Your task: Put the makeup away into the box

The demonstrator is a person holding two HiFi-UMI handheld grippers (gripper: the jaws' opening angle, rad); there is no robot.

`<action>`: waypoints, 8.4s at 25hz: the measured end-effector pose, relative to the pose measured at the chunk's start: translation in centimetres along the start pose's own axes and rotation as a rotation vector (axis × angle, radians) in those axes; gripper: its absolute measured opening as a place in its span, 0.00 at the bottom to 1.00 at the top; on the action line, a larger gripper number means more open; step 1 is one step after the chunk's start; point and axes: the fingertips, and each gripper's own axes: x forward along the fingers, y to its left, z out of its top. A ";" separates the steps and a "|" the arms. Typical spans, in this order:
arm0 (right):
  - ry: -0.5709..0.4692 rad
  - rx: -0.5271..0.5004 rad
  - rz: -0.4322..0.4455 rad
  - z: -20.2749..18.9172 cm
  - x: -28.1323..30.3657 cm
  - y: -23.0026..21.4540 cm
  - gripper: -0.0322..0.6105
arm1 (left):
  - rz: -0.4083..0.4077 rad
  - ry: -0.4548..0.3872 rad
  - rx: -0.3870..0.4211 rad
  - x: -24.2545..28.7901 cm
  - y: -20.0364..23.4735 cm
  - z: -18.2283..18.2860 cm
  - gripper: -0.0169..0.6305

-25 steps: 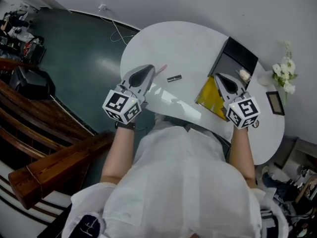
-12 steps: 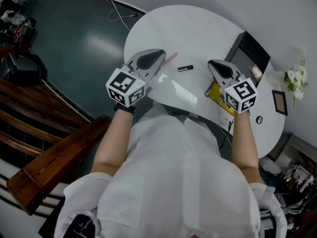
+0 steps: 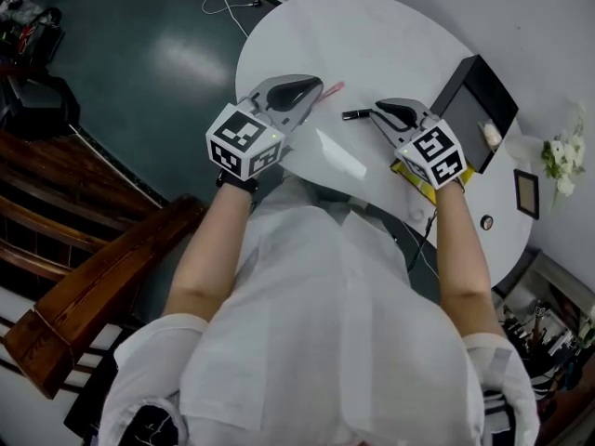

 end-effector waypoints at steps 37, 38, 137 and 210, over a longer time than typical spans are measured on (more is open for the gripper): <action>0.464 -0.485 0.233 -7.2 8.5 2.0 0.19 | -0.002 0.057 -0.023 0.2 1.3 -1.8 0.07; 0.464 -0.479 0.230 -7.1 8.6 2.0 0.19 | -0.003 0.058 -0.022 0.2 1.3 -1.8 0.07; 0.384 -0.217 -0.180 -6.1 -4.9 -3.4 0.21 | -0.104 0.013 0.047 3.6 -2.1 1.4 0.07; 0.571 -0.584 -0.130 -4.4 1.4 -1.2 0.12 | -0.194 0.034 0.049 2.8 -1.4 0.7 0.07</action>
